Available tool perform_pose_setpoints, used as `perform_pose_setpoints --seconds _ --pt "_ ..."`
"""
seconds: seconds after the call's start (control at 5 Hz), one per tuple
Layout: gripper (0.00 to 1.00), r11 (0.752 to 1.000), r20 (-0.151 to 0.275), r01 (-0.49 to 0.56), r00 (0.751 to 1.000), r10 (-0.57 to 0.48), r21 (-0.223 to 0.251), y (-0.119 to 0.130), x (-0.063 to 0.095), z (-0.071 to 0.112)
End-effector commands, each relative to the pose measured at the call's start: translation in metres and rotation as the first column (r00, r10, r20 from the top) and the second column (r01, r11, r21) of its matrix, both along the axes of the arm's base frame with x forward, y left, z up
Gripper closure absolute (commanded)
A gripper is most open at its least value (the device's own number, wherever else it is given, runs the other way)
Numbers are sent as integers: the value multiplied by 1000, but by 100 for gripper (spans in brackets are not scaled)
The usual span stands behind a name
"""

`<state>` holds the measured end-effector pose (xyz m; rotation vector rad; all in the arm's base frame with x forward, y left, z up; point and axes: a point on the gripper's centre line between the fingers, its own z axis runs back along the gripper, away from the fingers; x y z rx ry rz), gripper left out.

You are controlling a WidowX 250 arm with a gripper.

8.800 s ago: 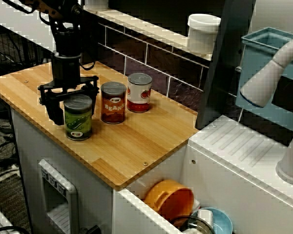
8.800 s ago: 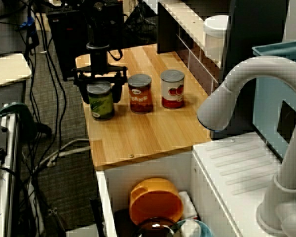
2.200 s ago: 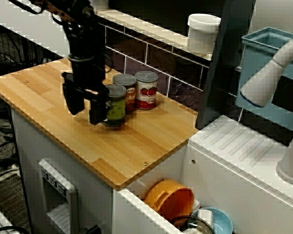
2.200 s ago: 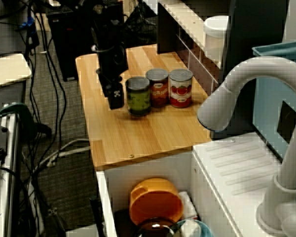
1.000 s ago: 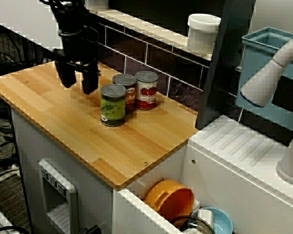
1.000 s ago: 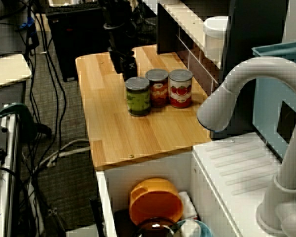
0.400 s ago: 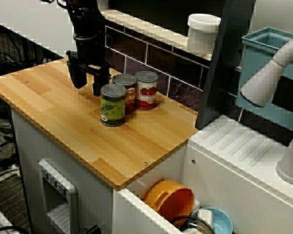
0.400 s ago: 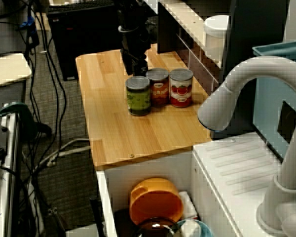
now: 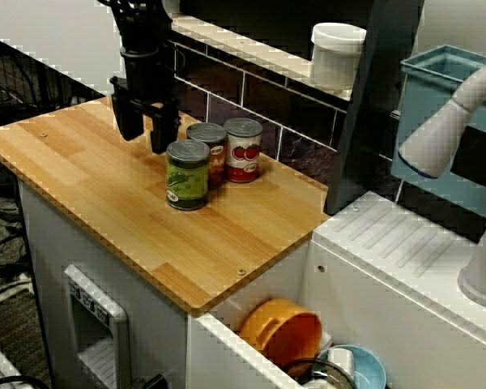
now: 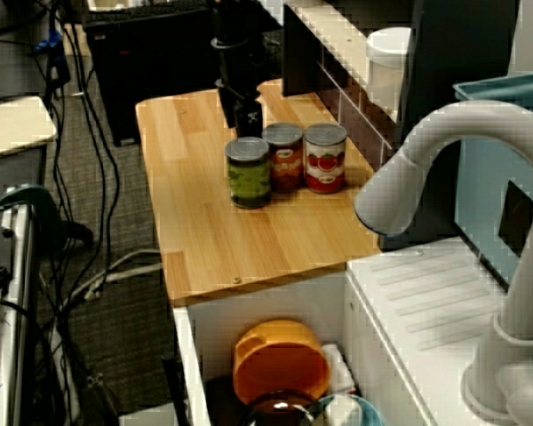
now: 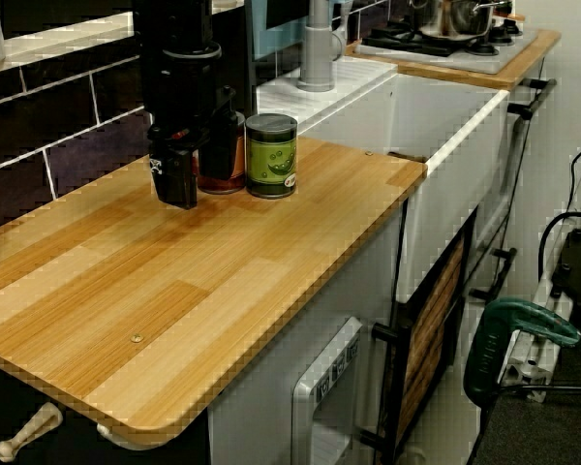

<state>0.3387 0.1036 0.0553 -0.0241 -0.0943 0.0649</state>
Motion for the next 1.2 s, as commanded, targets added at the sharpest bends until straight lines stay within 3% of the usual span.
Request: perform_pose_setpoints --seconds 0.0,0.4,0.6,0.8,1.0 --pt "0 998 38 53 998 -55 45 19 12 9" --pt "0 991 24 112 993 -114 76 18 8 1" --pt "0 988 4 147 989 -147 47 9 -2 2" --pt "0 970 -70 222 971 -229 -97 -16 -17 2" --pt "0 941 -112 286 944 -309 -183 -57 -46 0"
